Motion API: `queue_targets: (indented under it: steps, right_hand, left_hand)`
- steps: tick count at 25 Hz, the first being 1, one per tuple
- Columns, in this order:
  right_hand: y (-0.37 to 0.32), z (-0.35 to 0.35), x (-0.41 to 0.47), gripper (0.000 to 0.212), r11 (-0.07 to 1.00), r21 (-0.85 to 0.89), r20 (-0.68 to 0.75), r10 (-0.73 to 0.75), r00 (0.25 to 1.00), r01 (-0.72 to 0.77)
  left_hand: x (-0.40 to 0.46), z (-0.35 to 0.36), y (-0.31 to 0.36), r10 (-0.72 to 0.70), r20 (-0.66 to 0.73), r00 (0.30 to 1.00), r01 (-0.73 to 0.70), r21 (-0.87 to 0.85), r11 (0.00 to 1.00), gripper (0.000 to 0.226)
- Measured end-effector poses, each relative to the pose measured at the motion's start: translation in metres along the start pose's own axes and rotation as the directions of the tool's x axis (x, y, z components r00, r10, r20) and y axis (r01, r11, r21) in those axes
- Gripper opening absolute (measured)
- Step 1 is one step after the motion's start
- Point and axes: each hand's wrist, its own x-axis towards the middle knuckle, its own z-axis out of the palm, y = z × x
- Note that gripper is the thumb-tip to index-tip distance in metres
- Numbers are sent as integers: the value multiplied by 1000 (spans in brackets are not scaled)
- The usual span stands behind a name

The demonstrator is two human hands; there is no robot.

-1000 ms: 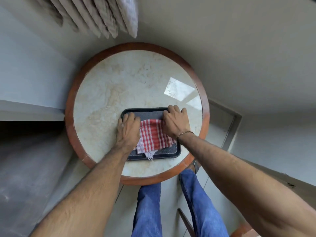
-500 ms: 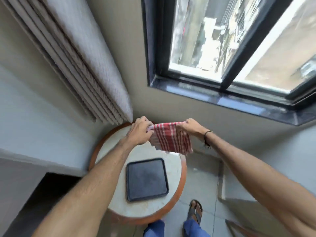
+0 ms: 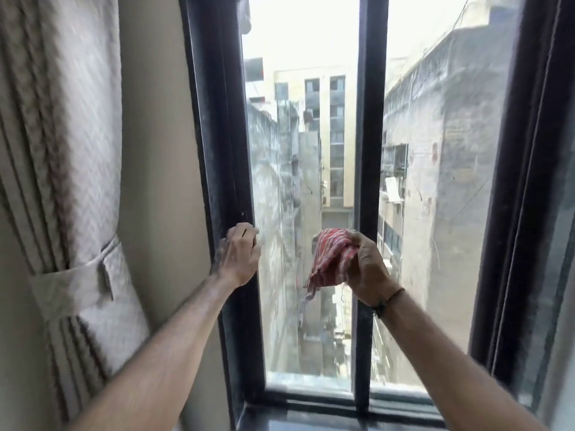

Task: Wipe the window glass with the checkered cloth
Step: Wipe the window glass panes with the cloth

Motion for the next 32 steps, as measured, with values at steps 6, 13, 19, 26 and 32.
queue_targets:
  steps: [6,13,19,26,32]
  right_hand:
    - [-64,57,42,25,760,-349,-227,-636,737,548]
    - [-33,64,131,72,-112,-867,312,-882,353,486]
    - [6,128,170,72,-675,-573,795,-596,114,465]
    - [-27,52,165,78,-371,-849,464,-864,197,375]
    - [21,48,157,61,-758,-569,822,-534,198,319]
  left_hand:
    - [91,-66,-37,265,-459,848,-102,349,932,67]
    - [141,-48,-63,301,-646,702,-93,337,937,66]
    - [147,-51,-68,346,-655,672,-99,384,918,64]
    - [147,-49,-68,321,-672,668,-73,370,926,63]
    - [145,-52,-68,320,-633,705,-87,371,925,65]
